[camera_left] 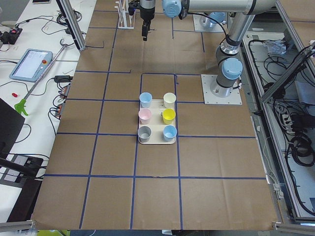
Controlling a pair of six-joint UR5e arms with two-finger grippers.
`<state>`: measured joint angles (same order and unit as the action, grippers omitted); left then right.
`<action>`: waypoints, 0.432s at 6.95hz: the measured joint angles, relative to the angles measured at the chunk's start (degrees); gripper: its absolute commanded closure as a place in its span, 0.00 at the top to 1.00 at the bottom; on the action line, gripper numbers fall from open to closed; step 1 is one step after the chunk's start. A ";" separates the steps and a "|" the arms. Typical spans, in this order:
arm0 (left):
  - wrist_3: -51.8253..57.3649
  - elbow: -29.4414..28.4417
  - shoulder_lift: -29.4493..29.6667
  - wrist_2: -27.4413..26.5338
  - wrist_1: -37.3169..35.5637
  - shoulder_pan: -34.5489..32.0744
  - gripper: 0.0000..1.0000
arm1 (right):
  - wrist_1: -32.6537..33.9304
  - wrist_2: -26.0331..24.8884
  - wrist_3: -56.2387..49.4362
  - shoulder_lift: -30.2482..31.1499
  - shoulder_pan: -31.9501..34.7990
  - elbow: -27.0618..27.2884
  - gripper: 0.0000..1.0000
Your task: Transfer IKEA cup to right arm and place on rack
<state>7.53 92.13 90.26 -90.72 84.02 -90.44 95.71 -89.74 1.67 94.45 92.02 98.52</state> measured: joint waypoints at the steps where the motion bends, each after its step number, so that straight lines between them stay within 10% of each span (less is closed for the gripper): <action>1: -0.20 0.09 -0.17 0.06 0.00 0.00 1.00 | 0.00 0.02 0.02 -0.03 0.00 0.03 1.00; 3: -0.31 0.24 -0.36 0.08 0.00 0.02 1.00 | 0.03 0.10 0.10 -0.05 0.00 0.04 1.00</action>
<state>7.22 92.37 89.90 -90.64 84.02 -90.42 95.74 -89.64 1.77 94.40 92.02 98.57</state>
